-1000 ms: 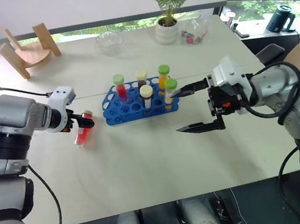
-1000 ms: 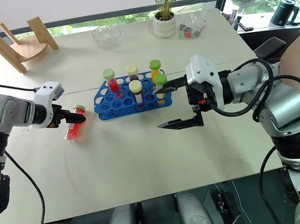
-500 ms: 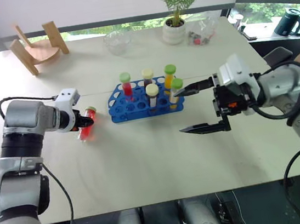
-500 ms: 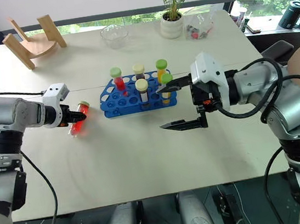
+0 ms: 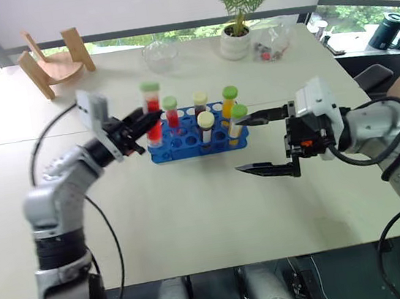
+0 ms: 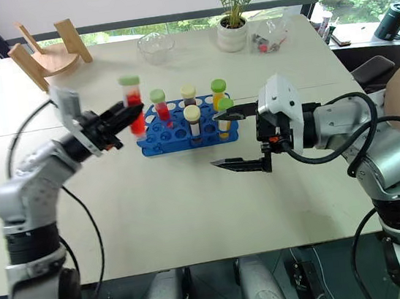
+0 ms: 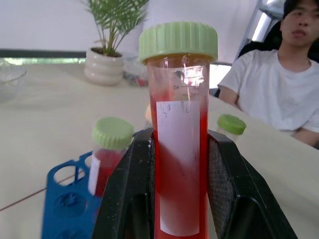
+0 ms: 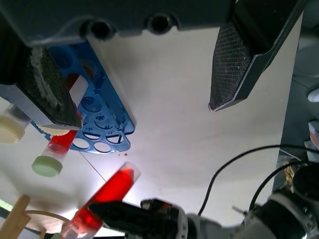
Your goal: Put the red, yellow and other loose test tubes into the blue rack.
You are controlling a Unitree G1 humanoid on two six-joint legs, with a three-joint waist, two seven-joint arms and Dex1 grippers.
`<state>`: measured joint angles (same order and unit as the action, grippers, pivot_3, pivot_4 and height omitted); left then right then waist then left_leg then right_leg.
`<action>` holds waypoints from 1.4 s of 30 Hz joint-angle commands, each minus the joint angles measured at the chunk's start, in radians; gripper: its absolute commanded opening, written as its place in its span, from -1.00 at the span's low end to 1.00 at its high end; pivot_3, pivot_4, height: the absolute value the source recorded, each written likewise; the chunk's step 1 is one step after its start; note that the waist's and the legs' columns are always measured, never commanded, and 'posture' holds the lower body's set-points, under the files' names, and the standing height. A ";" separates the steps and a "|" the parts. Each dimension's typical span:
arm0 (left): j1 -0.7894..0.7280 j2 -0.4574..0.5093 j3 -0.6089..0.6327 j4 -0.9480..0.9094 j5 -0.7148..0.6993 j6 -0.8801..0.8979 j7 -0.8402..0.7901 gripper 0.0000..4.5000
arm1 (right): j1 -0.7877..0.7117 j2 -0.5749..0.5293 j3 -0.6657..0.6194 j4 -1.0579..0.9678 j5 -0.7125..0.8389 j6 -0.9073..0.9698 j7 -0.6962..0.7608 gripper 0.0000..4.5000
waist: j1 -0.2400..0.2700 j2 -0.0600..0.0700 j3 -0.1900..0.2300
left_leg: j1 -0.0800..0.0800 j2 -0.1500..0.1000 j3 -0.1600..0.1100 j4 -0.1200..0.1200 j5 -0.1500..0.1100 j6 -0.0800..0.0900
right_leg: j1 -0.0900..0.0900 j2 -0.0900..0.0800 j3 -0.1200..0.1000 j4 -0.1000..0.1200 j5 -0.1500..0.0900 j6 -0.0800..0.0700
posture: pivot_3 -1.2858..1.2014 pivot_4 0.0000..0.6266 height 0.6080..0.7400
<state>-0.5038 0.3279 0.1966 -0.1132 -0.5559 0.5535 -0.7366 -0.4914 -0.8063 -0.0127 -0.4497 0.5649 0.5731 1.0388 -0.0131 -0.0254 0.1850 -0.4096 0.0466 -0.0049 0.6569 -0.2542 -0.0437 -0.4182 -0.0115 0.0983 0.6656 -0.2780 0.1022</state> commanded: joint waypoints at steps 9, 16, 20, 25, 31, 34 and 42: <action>-0.027 -0.127 -0.110 0.349 0.215 -0.572 -0.027 -0.65 | 0.015 0.003 -0.022 -0.075 0.026 0.019 -0.057 1.00 | -0.002 0.000 0.000 | 0.002 0.000 -0.001 0.002 -0.001 0.002 | 0.003 0.001 0.000 -0.001 0.000 0.000 | 0.03 -0.52 1.00; -0.037 -0.145 -0.112 0.483 0.230 -0.689 -0.044 -0.65 | 0.021 0.001 -0.026 -0.087 0.030 0.027 -0.073 1.00 | -0.002 0.000 0.000 | 0.002 0.000 -0.001 0.002 -0.001 0.002 | 0.003 0.001 -0.001 -0.001 0.000 0.000 | 0.03 -0.52 1.00; -0.044 -0.154 -0.111 0.549 0.241 -0.766 -0.048 -0.65 | 0.022 -0.002 -0.028 -0.091 0.033 0.031 -0.078 1.00 | -0.002 0.000 0.000 | 0.002 0.000 -0.001 0.002 -0.001 0.002 | 0.004 0.001 -0.001 -0.001 0.000 0.000 | 0.03 -0.52 1.00; -0.051 -0.162 -0.110 0.631 0.261 -0.851 -0.049 -0.65 | 0.023 -0.004 -0.030 -0.098 0.041 0.035 -0.084 1.00 | -0.002 0.000 0.000 | 0.002 0.000 -0.001 0.002 -0.001 0.003 | 0.004 0.001 -0.001 -0.001 0.000 0.000 | 0.03 -0.52 1.00; -0.044 -0.147 -0.106 0.660 0.259 -0.886 -0.066 -0.65 | 0.026 -0.010 -0.030 -0.103 0.046 0.033 -0.090 1.00 | -0.005 0.000 0.000 | 0.002 0.000 -0.001 0.002 -0.002 0.003 | 0.004 0.001 -0.001 -0.001 0.000 0.000 | 0.03 -0.52 1.00; -0.041 -0.144 -0.102 0.663 0.261 -0.897 -0.068 -0.65 | 0.026 -0.010 -0.029 -0.104 0.047 0.034 -0.094 1.00 | -0.006 0.000 0.000 | 0.002 0.000 -0.001 0.002 -0.002 0.003 | 0.004 0.001 -0.001 -0.001 0.000 0.000 | 0.03 -0.52 1.00; -0.045 -0.148 -0.128 0.719 0.299 -0.918 -0.062 -0.42 | 0.030 -0.006 -0.025 -0.111 0.047 0.035 -0.104 1.00 | -0.006 0.000 0.000 | 0.003 0.000 -0.001 0.002 -0.002 0.004 | 0.005 0.002 -0.001 -0.001 0.000 0.000 | 0.03 -0.52 1.00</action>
<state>-0.5535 0.1682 0.0816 0.5887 -0.2783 -0.3635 -0.8026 -0.4600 -0.8050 -0.0126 -0.5262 0.5954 0.6068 0.9395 -0.0188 -0.0252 0.1848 -0.4070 0.0469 -0.0063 0.6590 -0.2563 -0.0401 -0.4135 -0.0100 0.0976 0.6649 -0.2779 0.1026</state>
